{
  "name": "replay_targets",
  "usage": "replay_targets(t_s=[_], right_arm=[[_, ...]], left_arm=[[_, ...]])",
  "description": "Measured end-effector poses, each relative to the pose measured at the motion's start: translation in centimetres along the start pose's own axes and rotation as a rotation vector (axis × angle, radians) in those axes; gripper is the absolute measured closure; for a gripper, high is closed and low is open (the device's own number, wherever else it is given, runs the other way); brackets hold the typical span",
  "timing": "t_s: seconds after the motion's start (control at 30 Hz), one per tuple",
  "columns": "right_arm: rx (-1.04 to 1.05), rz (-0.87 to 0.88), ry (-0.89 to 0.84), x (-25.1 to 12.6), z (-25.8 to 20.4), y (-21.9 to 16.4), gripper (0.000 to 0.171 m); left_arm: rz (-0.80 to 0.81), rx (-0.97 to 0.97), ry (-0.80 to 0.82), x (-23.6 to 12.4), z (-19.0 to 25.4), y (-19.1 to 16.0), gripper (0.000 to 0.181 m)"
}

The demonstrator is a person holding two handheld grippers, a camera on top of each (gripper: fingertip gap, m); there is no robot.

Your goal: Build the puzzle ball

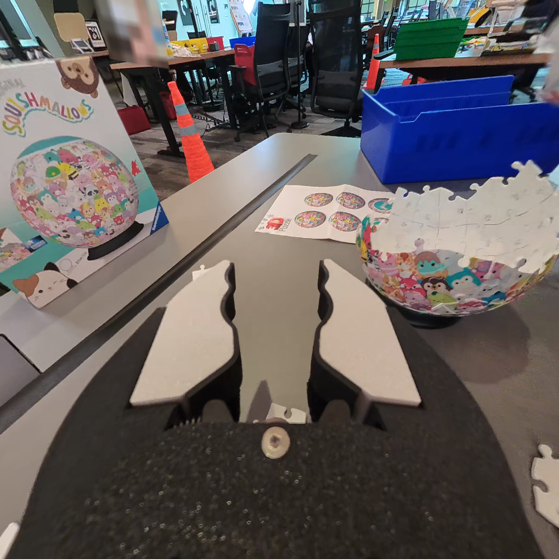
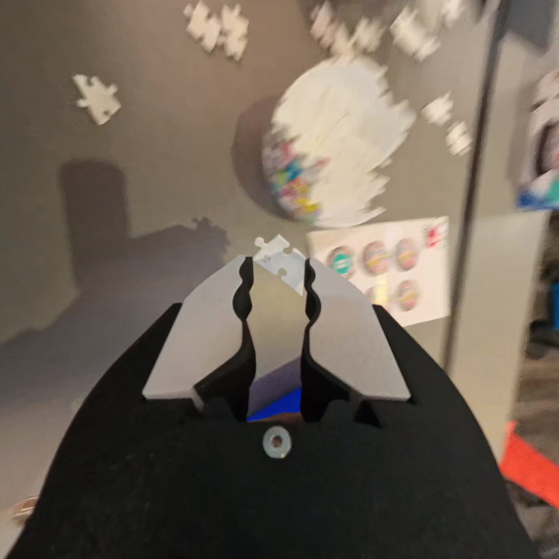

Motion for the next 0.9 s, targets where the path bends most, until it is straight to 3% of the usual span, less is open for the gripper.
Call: replay_targets(t_s=[0.17, 0.4, 0.57, 0.67, 0.8, 0.9], right_arm=[[0.18, -0.139, 0.051, 5.7, -8.5, -2.8, 0.139], [0.542, -0.102, 0.106, 7.8, -11.5, -2.7, 0.137], [0.505, -0.052, 0.099, 6.9, -13.1, -3.0, 0.131], [0.366, -0.101, 0.069, 6.1, -12.2, -3.6, 0.136], [0.322, -0.004, 0.192, 7.1, -12.0, -3.1, 0.141], [0.281, 0.047, 0.166, 8.0, -12.3, -2.7, 0.145]], left_arm=[[0.018, 0.002, -0.01, -0.4, 0.7, 1.3, 0.129], [0.034, 0.06, 0.021, -4.0, 3.1, 4.3, 0.129], [-0.004, 0.043, -0.012, -7.5, 5.8, 5.3, 0.129], [-0.055, 0.049, -0.052, -9.2, 7.8, 5.9, 0.131], [-0.106, 0.027, -0.113, -10.4, 11.5, 6.8, 0.131], [-0.169, 0.026, -0.155, -10.6, 14.9, 6.8, 0.132]])
Point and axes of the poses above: each gripper's, where its closed fingertips meet, x out along the fingers, y out of its top, z = x × y across the jaws, the point moved 10 cm from there along -x, back along the fingers, and after that the axes turned 2 degrees about x, right-handed, at the moved point
